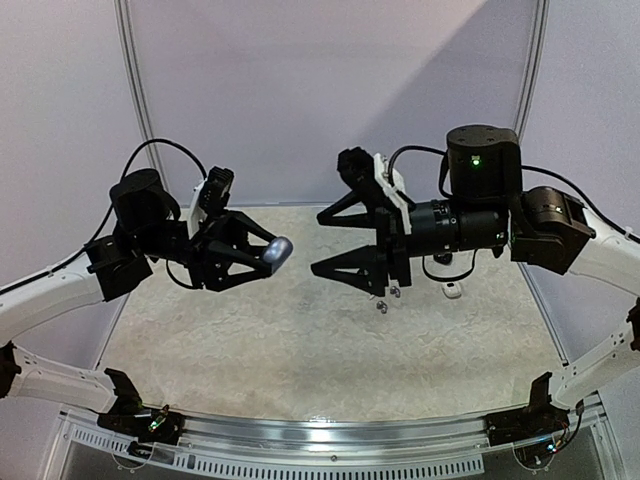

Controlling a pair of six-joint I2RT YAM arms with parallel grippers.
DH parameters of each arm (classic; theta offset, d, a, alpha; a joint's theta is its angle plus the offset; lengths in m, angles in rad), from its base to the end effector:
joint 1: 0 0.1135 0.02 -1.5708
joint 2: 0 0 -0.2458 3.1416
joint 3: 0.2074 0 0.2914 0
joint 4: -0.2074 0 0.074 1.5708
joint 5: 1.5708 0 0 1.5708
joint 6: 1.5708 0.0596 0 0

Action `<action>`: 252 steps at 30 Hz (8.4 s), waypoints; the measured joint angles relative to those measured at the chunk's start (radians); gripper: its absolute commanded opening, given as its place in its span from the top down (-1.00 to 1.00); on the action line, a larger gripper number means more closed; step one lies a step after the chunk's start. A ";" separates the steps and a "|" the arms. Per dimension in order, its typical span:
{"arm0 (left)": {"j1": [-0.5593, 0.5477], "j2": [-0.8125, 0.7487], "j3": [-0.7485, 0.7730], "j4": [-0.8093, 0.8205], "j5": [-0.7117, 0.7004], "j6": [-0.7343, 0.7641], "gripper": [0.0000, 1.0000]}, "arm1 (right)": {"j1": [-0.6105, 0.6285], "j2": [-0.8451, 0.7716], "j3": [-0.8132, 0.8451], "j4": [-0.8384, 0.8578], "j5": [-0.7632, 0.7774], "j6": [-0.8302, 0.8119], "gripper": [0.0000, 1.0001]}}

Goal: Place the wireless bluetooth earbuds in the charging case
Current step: Pass from the left arm to the right, then pass from the right arm to the left, then pass from the left arm to the right, then pass from the right arm to the left, then pass from the left arm to the right

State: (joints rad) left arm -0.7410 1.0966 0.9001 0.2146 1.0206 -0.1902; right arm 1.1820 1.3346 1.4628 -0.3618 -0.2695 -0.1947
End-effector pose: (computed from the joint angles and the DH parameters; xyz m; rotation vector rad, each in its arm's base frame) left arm 0.1902 -0.2429 0.3373 1.2674 1.2472 -1.4789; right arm 0.1239 0.3442 0.4180 -1.3555 1.3296 0.9321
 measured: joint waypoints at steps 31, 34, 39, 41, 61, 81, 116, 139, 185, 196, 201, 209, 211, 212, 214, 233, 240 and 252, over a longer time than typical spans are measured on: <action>-0.005 0.070 0.066 -0.030 0.161 -0.038 1.00 | 0.006 0.210 0.195 -0.117 -0.111 -0.506 0.28; -0.006 0.070 0.066 -0.040 0.166 -0.035 1.00 | 0.006 0.226 0.216 -0.133 -0.123 -0.517 0.46; -0.008 0.071 0.066 -0.060 0.192 -0.042 1.00 | 0.006 0.233 0.233 -0.172 -0.146 -0.547 0.87; -0.008 0.071 0.066 -0.062 0.193 -0.042 1.00 | 0.006 0.236 0.238 -0.181 -0.154 -0.548 1.00; 0.017 0.029 0.076 -0.203 0.084 0.119 -0.98 | 0.006 0.236 0.228 -0.209 -0.112 -0.448 1.00; 0.030 -0.021 0.193 -0.604 -0.293 0.566 -0.29 | 0.006 0.262 0.225 -0.219 0.236 0.217 1.00; 0.005 -0.083 0.006 -0.042 -0.325 -0.045 1.00 | -0.013 0.092 -0.116 0.260 0.140 0.349 -0.42; -0.002 -0.083 -0.016 0.146 -0.294 -0.208 1.00 | -0.019 0.162 -0.094 0.482 0.061 0.404 0.33; 0.000 -0.080 0.066 -0.615 -0.219 0.601 -0.04 | 0.081 0.433 0.509 -0.634 0.312 -0.093 1.00; -0.029 -0.065 0.062 -0.505 -0.231 0.512 0.39 | 0.081 0.433 0.510 -0.632 0.304 -0.123 1.00; -0.031 -0.064 0.060 -0.488 -0.234 0.498 0.74 | 0.081 0.433 0.510 -0.632 0.292 -0.128 1.00; -0.031 -0.064 0.054 -0.472 -0.234 0.448 1.00 | 0.081 0.433 0.509 -0.631 0.287 -0.117 0.12; -0.031 -0.068 0.047 -0.452 -0.238 0.396 1.00 | 0.080 0.424 0.488 -0.601 0.293 -0.103 -0.31; -0.030 -0.071 0.041 -0.436 -0.238 0.368 1.00 | 0.078 0.414 0.465 -0.566 0.294 -0.094 -0.38; -0.023 -0.087 0.017 -0.391 -0.245 0.294 1.00 | 0.069 0.381 0.396 -0.489 0.294 -0.064 -0.49; 0.005 -0.187 -0.189 0.212 -0.381 -0.286 1.00 | -0.042 0.052 -0.193 0.503 0.076 0.354 -0.70; 0.005 -0.190 -0.203 0.282 -0.391 -0.322 1.00 | -0.042 0.147 -0.113 0.495 0.014 0.391 0.17; 0.005 -0.190 -0.211 0.319 -0.397 -0.338 1.00 | -0.042 0.173 -0.047 0.449 -0.029 0.417 0.11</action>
State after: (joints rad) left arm -0.7364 0.9070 0.6891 0.5339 0.6239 -0.5282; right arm 1.1404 1.5078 1.4158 0.0875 -0.2981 0.2218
